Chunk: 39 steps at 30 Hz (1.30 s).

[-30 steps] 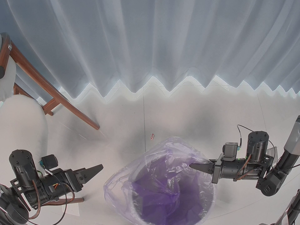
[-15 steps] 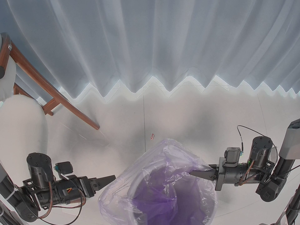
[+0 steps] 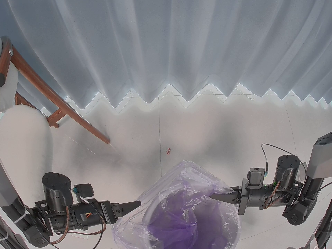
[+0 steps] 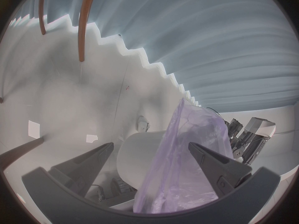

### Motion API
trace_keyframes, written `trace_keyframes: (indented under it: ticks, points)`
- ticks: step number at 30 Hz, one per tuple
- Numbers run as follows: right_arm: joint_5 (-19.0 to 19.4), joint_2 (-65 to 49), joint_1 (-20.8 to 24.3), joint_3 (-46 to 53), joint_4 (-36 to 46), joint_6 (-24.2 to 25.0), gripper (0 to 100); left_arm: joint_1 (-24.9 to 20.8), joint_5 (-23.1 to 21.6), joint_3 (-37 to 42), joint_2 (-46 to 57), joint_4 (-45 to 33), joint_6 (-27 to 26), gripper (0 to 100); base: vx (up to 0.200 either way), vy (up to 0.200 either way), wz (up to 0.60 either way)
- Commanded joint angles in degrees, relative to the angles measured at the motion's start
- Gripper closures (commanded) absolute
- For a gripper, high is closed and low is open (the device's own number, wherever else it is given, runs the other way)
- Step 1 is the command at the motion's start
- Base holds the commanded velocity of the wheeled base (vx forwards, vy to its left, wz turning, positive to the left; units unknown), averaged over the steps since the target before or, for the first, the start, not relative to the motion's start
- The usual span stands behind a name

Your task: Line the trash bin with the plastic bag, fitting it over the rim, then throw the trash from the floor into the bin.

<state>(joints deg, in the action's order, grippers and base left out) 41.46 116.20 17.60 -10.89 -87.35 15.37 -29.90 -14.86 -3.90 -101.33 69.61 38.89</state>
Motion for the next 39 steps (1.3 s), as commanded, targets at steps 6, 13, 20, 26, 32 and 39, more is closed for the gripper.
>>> trace_keyframes:
  ticks: [6, 13, 20, 26, 32, 39]
  points:
    - [0.0, 0.0, 0.1, -0.1, 0.0, 0.0, 100, -3.2, 0.9, -0.4, -4.0, 0.1, -0.1, 100, 0.0, 0.0, 0.0]
    - [0.0, -0.1, 0.1, 0.1, -2.1, 0.4, 100, -2.5, 2.5, -0.2, -7.5, 4.4, 0.1, 100, 0.0, 0.0, 0.0]
    - [0.0, -1.2, 0.4, -0.5, -2.3, 2.7, 100, -2.6, 5.4, 0.0, -11.5, 6.9, 1.8, 100, 0.0, 0.0, 0.0]
    - [0.8, -4.1, 0.7, -0.5, -2.3, 8.0, 100, -2.1, 6.0, 0.6, -15.2, 12.0, 2.2, 100, 0.0, 0.0, 0.0]
    - [0.8, -5.1, 0.5, -0.5, -2.4, 10.2, 100, -1.7, 6.1, 0.6, -18.0, 16.8, 2.4, 100, 0.0, 0.0, 0.0]
    - [0.8, -5.7, 0.5, -0.5, -2.4, 10.3, 100, -1.8, 5.8, 1.5, -14.8, 16.8, 4.9, 100, 0.0, 0.0, 0.0]
